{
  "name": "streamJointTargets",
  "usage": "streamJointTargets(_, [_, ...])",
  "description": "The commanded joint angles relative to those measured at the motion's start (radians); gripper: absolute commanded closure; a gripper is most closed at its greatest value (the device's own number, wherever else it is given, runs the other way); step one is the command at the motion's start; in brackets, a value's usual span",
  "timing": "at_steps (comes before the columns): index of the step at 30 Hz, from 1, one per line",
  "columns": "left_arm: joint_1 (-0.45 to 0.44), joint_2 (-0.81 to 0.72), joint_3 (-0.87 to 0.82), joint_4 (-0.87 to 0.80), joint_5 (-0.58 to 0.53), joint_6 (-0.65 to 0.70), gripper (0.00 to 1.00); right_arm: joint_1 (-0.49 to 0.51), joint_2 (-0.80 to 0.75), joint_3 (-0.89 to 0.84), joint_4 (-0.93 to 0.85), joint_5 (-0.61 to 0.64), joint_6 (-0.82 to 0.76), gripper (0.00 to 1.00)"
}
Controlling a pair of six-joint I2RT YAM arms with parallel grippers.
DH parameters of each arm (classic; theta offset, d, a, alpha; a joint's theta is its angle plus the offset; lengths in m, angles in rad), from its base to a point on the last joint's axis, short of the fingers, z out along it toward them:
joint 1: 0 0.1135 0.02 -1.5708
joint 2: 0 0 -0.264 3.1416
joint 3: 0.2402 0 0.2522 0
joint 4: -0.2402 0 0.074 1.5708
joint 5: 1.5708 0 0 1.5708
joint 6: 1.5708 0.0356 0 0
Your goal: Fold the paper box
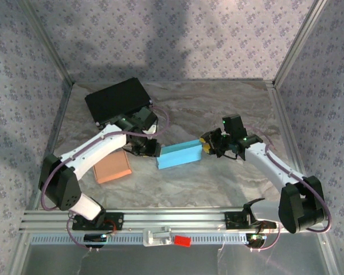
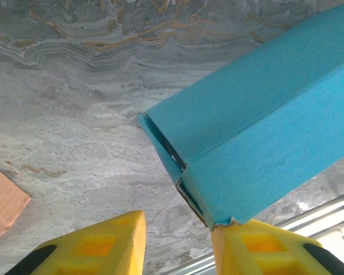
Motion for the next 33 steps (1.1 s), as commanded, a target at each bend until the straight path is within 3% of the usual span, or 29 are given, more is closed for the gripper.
streamJointTargets(1, [0.031, -0.080, -0.010, 0.049, 0.084, -0.082, 0.61, 0.012, 0.028, -0.001, -0.101, -0.004, -0.022, 0.66])
streamJointTargets(6, [0.117, -0.147, -0.063, 0.151, 0.186, -0.206, 0.54, 0.014, 0.034, 0.006, -0.110, 0.000, -0.025, 0.67])
streamJointTargets(12, [0.136, -0.136, -0.129, 0.224, 0.243, -0.292, 0.53, 0.016, 0.040, 0.011, -0.108, -0.001, -0.023, 0.67])
streamJointTargets(33, [0.149, -0.166, -0.381, 0.368, 0.221, -0.305, 0.64, 0.022, 0.046, 0.004, -0.122, -0.001, -0.023, 0.68])
